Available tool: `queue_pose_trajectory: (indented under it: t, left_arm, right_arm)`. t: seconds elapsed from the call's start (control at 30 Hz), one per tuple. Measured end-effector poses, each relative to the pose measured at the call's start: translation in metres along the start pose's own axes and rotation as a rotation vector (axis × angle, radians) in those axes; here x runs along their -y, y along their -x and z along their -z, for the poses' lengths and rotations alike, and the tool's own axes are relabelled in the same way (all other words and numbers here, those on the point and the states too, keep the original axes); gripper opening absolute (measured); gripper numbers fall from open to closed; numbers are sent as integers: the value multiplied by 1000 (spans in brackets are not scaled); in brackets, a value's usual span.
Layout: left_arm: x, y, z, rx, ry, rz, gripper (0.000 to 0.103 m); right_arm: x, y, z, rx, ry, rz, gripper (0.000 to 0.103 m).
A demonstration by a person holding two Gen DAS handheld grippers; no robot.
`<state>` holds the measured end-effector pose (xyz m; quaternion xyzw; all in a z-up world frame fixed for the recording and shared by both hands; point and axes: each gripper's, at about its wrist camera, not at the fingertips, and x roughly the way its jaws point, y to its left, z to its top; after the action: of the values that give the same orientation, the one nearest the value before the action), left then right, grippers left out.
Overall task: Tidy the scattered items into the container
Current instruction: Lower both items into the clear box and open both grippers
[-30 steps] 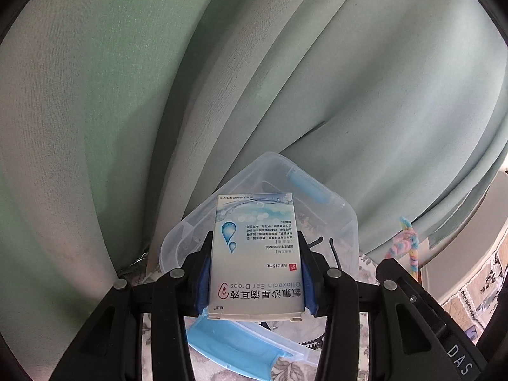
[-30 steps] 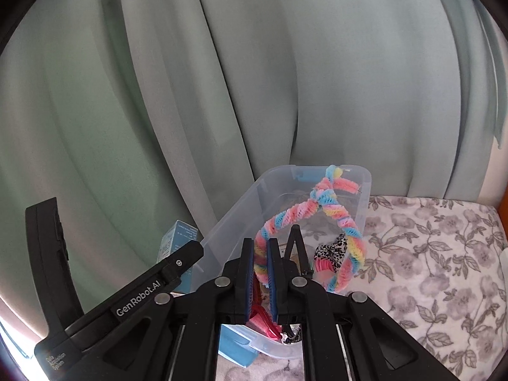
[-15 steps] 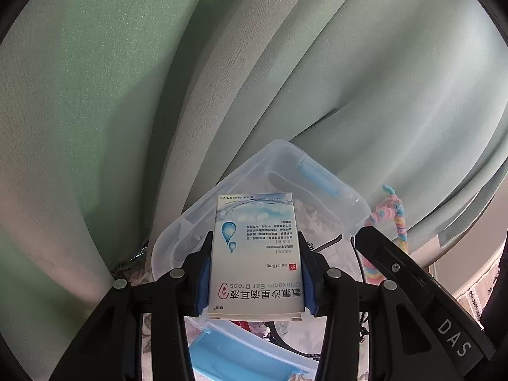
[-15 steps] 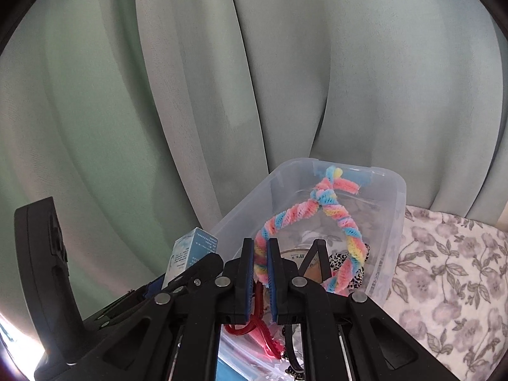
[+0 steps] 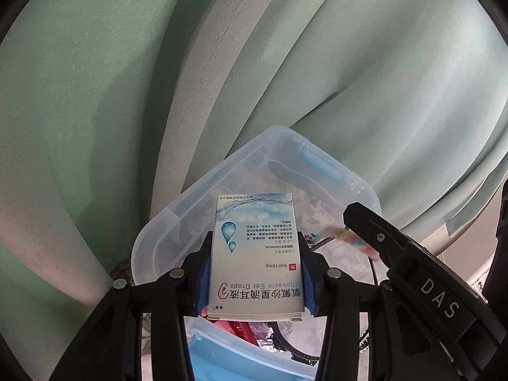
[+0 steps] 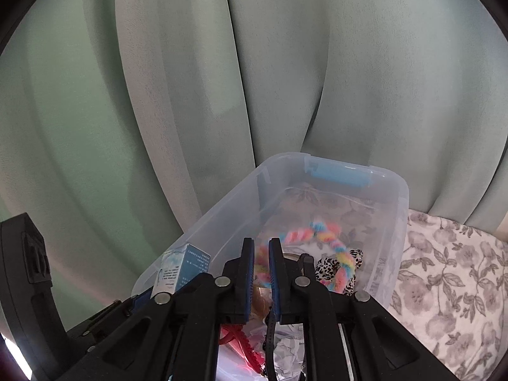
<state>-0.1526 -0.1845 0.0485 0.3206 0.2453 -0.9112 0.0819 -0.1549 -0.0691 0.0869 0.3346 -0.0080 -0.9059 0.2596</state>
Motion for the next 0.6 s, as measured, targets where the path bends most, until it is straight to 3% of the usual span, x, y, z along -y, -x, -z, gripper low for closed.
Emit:
queue_pose_trajectory:
  t: [0.1,0.17,0.37,0.6]
  left_arm:
    - [0,0,0,0,5,1,47]
    - [1,0,0,-2,5,4,48]
    - [7,1,2,-12,-11,14,57]
    - [2,-6,-3,-25,-1,14,59]
  right_arm:
    - [5,-8,-2,-7,-18,6,24]
    - [10,-7,-2,-4,-33,12,42]
    - [16,4,4,9,-69,24,44]
    - [26,14,6,26,-108,37,44]
